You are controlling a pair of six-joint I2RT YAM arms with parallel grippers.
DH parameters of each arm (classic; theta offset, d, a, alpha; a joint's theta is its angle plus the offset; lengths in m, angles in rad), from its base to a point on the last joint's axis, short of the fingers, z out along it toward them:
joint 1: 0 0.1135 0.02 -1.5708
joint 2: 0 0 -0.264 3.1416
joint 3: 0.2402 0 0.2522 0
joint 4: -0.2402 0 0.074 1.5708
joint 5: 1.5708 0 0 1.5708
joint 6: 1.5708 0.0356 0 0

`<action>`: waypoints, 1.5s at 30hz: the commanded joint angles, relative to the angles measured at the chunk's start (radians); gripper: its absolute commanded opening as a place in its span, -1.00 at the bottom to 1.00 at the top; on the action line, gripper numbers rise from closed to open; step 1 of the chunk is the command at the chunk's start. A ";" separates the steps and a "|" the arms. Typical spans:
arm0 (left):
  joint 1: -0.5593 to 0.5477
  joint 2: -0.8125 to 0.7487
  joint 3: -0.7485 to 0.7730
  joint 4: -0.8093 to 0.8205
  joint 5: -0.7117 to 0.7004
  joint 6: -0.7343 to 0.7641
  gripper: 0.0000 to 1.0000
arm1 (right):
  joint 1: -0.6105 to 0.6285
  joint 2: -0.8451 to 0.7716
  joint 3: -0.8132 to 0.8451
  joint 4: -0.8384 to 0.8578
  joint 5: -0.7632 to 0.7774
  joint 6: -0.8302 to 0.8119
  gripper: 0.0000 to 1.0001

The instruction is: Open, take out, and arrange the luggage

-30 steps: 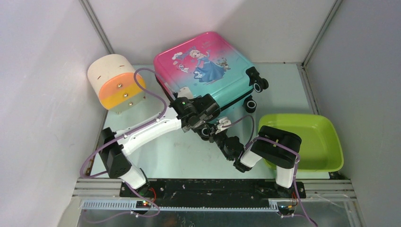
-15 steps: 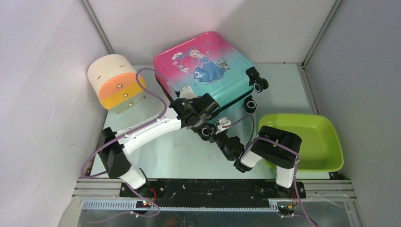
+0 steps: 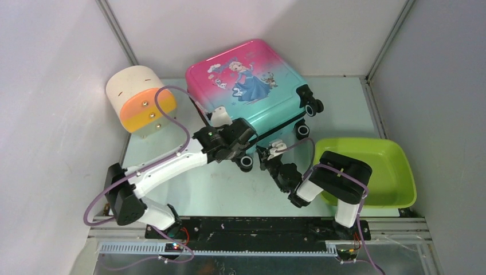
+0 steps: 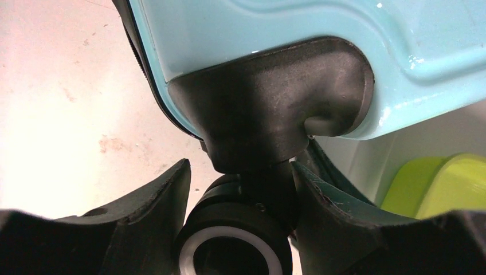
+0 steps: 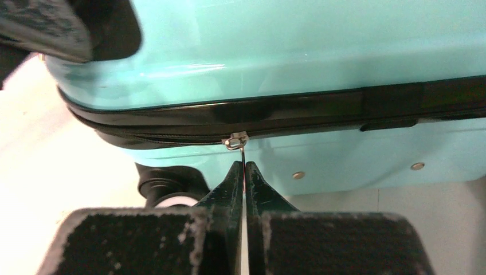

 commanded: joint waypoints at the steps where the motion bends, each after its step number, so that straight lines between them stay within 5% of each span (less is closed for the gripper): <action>1: 0.016 -0.156 -0.061 -0.075 -0.063 0.111 -1.00 | -0.030 -0.007 -0.014 0.018 0.028 -0.024 -1.00; 4: 0.024 -0.221 -0.112 0.014 -0.025 0.136 -1.00 | -0.022 0.006 0.000 0.019 -0.022 -0.011 -0.96; 7: 0.035 -0.259 -0.133 0.067 -0.002 0.152 -1.00 | 0.003 0.028 0.017 0.019 -0.050 -0.005 -0.61; 13: 0.040 -0.279 -0.136 0.081 0.013 0.158 -1.00 | 0.049 0.087 0.054 0.019 -0.029 0.033 -0.23; 23: 0.041 -0.299 -0.133 0.081 0.030 0.154 -1.00 | 0.043 0.143 0.108 0.019 0.007 0.034 0.04; 31: 0.040 -0.302 -0.138 0.067 0.046 0.133 -1.00 | 0.005 0.149 0.129 0.020 -0.027 0.057 -0.26; 36: 0.041 -0.320 -0.130 0.047 0.036 0.128 -1.00 | -0.013 0.140 0.129 0.019 -0.047 0.055 -0.96; 45: 0.059 -0.375 -0.139 -0.001 -0.011 0.174 -1.00 | -0.047 0.059 0.052 0.019 0.003 0.069 -1.00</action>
